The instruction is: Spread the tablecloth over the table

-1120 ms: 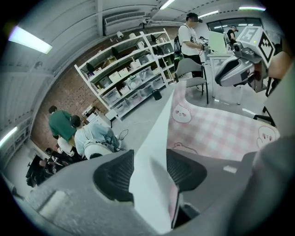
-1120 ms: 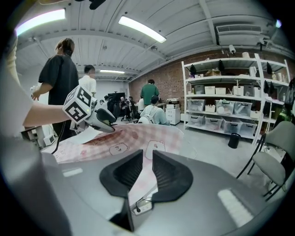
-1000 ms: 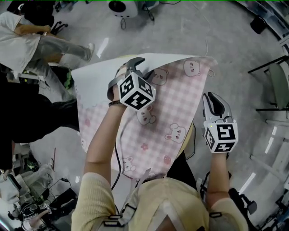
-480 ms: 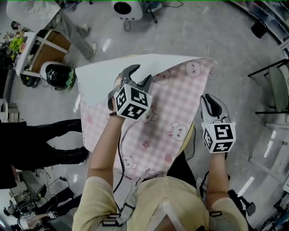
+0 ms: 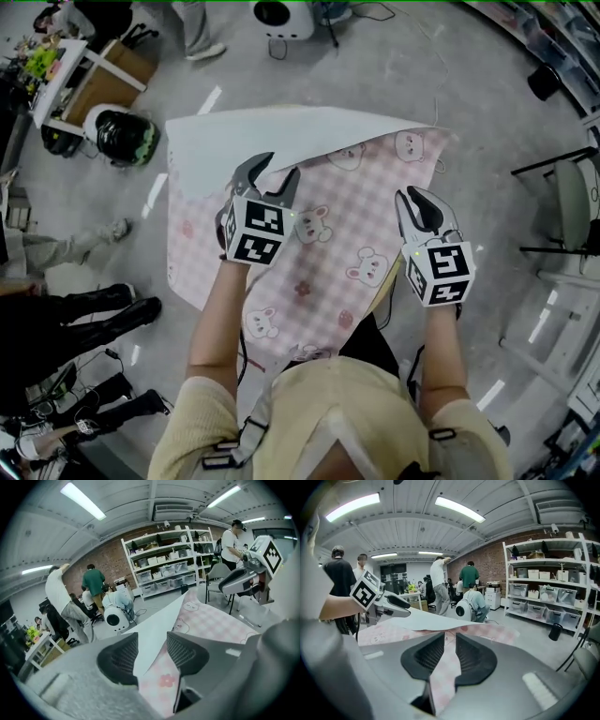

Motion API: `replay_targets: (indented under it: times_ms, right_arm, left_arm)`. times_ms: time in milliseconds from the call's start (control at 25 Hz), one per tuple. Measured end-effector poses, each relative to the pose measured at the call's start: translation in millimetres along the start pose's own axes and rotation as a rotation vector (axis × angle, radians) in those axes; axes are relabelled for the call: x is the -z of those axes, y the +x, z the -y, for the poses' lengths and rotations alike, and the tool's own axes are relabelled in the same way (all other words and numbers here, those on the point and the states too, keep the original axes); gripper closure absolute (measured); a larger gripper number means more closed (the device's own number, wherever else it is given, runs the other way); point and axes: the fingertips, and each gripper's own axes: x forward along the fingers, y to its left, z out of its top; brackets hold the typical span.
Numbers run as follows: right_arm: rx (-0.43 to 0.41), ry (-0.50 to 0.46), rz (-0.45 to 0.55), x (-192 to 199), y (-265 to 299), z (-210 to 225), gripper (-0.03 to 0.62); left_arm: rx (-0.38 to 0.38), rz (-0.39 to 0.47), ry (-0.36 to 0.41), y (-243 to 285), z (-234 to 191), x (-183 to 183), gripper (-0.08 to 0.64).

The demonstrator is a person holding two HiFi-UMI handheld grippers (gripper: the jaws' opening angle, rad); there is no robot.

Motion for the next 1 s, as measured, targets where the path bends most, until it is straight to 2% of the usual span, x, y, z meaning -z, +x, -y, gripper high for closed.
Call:
replay_targets:
  times_ms: [240,440,600,840,1000]
  right_arm:
    - [-0.076,-0.102,-0.018,-11,19,-23,0.497]
    - [-0.137,-0.241,-0.040,-16,44,-44,0.486]
    - [-0.183,-0.419,-0.056,-17,68,-62,0.480]
    - [-0.246,-0.761,-0.104,3,108,-86,0.465]
    - [-0.295,-0.894,-0.110,11,129,-98,0.457]
  left_arm:
    - [-0.043,0.004,-0.132,-30,-13,19,0.359]
    - [-0.077,-0.011,-0.209,-45,-22,41,0.357]
    - [-0.087,-0.027,-0.246,-51,-19,56,0.357]
    - [-0.079,-0.034,-0.288,-42,3,77,0.357]
    - [-0.087,-0.057,-0.345,-39,8,90,0.357]
